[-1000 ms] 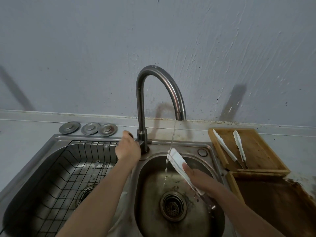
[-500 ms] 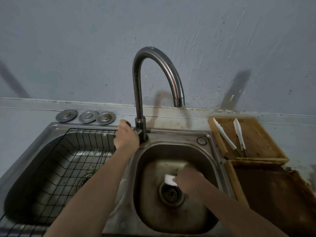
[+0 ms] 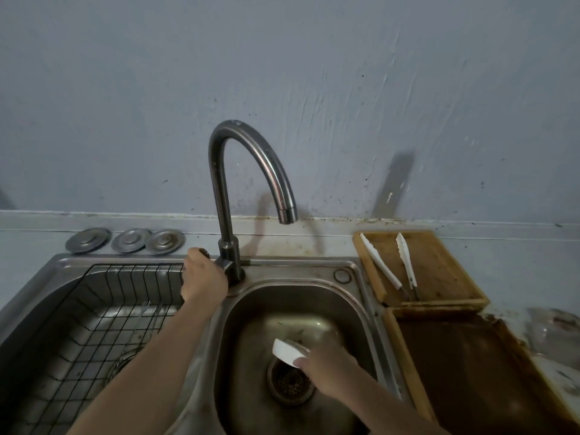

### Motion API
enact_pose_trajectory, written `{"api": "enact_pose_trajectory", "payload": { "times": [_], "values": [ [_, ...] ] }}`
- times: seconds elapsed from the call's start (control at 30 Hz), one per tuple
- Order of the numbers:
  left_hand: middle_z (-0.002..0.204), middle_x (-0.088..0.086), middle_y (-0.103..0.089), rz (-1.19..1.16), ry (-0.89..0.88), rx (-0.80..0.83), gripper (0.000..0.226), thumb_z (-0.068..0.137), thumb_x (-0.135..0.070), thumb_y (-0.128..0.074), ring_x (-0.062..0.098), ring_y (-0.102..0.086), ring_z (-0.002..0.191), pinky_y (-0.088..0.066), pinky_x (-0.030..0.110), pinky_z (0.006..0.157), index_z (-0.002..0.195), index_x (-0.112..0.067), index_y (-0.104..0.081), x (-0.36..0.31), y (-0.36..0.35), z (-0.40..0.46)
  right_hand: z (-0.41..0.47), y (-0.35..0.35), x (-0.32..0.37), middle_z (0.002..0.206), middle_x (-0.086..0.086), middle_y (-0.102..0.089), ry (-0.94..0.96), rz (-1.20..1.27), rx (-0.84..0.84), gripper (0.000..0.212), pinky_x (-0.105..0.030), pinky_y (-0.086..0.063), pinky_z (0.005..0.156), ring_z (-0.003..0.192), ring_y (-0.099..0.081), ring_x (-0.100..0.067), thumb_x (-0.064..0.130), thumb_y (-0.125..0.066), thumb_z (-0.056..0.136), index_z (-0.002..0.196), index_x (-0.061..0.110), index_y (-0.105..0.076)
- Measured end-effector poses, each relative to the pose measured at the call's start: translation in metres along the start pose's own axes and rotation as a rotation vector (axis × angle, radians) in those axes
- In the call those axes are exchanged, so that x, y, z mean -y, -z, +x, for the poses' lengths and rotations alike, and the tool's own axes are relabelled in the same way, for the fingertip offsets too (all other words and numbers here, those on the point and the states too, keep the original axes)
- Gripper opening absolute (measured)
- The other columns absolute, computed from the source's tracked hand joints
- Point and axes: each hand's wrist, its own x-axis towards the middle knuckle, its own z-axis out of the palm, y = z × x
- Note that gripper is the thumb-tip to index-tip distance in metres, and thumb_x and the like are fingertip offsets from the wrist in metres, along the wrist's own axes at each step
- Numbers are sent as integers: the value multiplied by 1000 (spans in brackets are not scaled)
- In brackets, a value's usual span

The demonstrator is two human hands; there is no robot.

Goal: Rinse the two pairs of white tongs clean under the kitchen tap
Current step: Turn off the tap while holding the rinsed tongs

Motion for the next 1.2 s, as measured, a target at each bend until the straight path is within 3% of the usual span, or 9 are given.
{"api": "enact_pose_trajectory", "payload": {
  "times": [0.13,0.27,0.37,0.5,0.63,0.8,1.0,1.1,1.2],
  "values": [
    [143,21,-22,-238,236,92,79,81,-9,-65,38,-32,127,-34,43,106,140,-4,-13,-14,-9,-12,-4,34,-28,114,-1,-61,33,146,-159,62,-23,-51,71,90,-62,-12,56,-54,83,128,15,-46],
    [148,21,-21,-486,456,140,90,80,-24,-67,36,-26,135,-29,39,112,144,1,-8,-55,-30,-48,-4,88,-63,142,-10,-35,80,321,-561,80,-38,-52,90,117,-54,-24,52,-57,83,145,18,-19],
    [142,16,-30,-271,106,377,73,83,-22,-62,32,-35,129,-33,38,105,140,-2,-21,-87,-62,-85,1,117,-90,142,-15,-25,32,373,-733,81,-40,-53,90,115,-53,-30,42,-56,87,148,18,-9],
    [119,9,-56,-94,-473,590,30,87,-8,-49,25,-55,110,-47,38,93,116,-14,-48,-113,-101,-116,11,134,-127,144,-18,-26,-56,379,-843,79,-36,-48,94,119,-50,-29,32,-61,87,147,14,-14],
    [128,4,-52,195,-859,582,39,88,-10,-48,21,-44,123,-41,40,103,126,-21,-44,-118,-129,-122,27,136,-155,141,-12,-41,-99,328,-873,78,-35,-41,102,128,-44,-25,28,-70,81,143,11,-26],
    [149,9,-35,477,-979,631,78,85,-6,-53,28,-18,144,-22,51,115,146,-30,-11,-120,-159,-117,59,132,-167,120,-11,-58,-203,393,-762,63,-32,-58,78,99,-64,-21,24,-73,78,127,14,-35],
    [147,10,-38,533,-973,642,79,86,-8,-54,29,-19,143,-19,50,115,147,-29,-8,-124,-169,-111,85,140,-171,112,-13,-59,-225,403,-744,54,-23,-53,66,89,-63,-20,17,-71,80,120,11,-36],
    [147,8,-40,478,-952,695,82,86,-8,-53,30,-27,140,-23,51,113,148,-30,-3,-129,-168,-109,92,142,-172,118,-14,-57,-196,426,-750,54,-24,-49,73,99,-62,-23,20,-68,83,124,9,-36],
    [143,8,-47,421,-858,815,81,90,-12,-49,31,-39,133,-28,51,112,148,-31,5,-133,-159,-107,85,143,-168,115,-12,-60,-193,342,-794,51,-38,-53,85,100,-61,-23,30,-63,85,125,11,-40]
  ]
}}
